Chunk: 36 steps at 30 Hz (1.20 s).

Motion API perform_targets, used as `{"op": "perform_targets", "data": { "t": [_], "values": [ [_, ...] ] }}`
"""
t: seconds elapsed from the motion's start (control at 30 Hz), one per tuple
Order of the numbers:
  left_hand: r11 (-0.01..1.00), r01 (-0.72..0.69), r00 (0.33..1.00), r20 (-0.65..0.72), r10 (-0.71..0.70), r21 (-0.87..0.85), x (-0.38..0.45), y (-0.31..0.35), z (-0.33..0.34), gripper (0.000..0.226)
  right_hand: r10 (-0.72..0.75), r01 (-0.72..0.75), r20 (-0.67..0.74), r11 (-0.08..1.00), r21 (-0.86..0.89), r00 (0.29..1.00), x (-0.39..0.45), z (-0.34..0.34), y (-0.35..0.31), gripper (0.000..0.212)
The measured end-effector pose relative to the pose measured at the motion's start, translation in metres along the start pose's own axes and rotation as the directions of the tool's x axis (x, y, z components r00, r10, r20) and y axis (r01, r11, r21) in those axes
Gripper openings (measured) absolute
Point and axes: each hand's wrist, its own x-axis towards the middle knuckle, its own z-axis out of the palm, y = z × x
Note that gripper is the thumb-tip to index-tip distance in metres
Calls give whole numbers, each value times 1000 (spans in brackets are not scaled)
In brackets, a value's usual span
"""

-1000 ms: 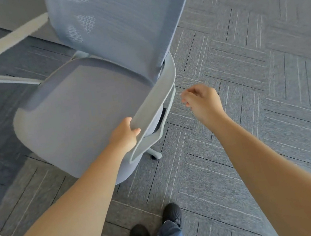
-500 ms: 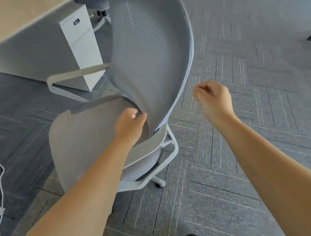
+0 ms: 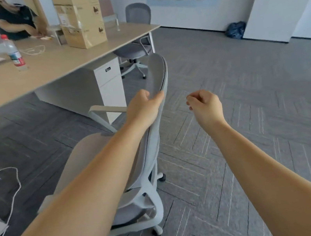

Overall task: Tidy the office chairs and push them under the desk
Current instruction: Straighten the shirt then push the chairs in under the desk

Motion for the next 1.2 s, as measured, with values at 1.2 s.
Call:
{"op": "perform_targets", "data": {
  "t": [1.2],
  "values": [
    [667,219,881,-439,179,712,-3,-47,-25,62,-624,701,345,691,-175,701,101,80,7,45]
  ]
}}
